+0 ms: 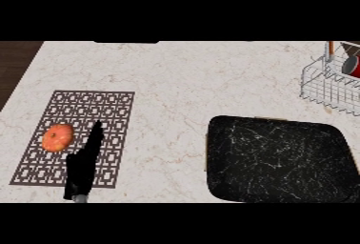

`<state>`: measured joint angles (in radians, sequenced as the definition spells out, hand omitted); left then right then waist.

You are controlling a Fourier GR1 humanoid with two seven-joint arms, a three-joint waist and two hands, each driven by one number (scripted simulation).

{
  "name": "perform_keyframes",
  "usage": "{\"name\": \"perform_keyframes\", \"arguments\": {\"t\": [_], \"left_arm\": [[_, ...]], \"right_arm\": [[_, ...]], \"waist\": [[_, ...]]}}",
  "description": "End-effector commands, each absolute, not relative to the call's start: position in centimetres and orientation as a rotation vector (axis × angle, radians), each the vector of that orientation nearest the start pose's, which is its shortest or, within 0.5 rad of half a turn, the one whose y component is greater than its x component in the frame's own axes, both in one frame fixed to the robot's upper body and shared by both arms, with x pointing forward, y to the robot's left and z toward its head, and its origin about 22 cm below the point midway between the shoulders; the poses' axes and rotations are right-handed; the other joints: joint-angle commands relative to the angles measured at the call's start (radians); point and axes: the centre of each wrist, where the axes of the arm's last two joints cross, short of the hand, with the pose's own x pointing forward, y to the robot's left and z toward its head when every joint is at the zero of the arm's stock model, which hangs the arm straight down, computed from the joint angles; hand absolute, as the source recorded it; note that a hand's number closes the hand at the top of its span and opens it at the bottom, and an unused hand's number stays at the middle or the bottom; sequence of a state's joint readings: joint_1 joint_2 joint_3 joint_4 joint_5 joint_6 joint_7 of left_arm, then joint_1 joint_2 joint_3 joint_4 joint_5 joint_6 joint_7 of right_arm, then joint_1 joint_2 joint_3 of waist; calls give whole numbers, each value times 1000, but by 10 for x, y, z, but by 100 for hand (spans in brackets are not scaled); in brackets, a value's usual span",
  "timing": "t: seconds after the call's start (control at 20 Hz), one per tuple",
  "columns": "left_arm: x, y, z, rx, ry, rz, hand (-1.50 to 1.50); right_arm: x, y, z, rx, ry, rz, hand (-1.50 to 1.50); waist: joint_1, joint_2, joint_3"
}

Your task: Pick the can from the tray and place it in the tiered basket

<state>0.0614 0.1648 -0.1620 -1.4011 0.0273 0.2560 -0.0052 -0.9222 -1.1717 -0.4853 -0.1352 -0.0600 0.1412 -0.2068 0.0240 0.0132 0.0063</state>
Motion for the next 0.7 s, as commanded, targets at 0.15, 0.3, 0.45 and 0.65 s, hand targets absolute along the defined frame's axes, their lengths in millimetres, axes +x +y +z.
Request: {"name": "perform_keyframes", "arguments": {"t": [0.15, 0.3, 0.45, 0.65], "left_arm": [[213, 255, -53, 260, -1315, -17, 0], [211, 242, -58, 246, -1323, 3, 0], [207, 238, -56, 251, -1322, 8, 0], [201, 249, -59, 254, -1301, 17, 0]], "right_arm": [[178, -643, 273, -799, -1569, -438, -150], [157, -651, 263, -793, -1552, -435, -150], [140, -657, 252, -788, -1547, -411, -150], [124, -661, 256, -734, -1566, -372, -150]], "waist": [[-31, -1, 3], [-40, 2, 6], [-44, -1, 8], [-50, -3, 12]]}}
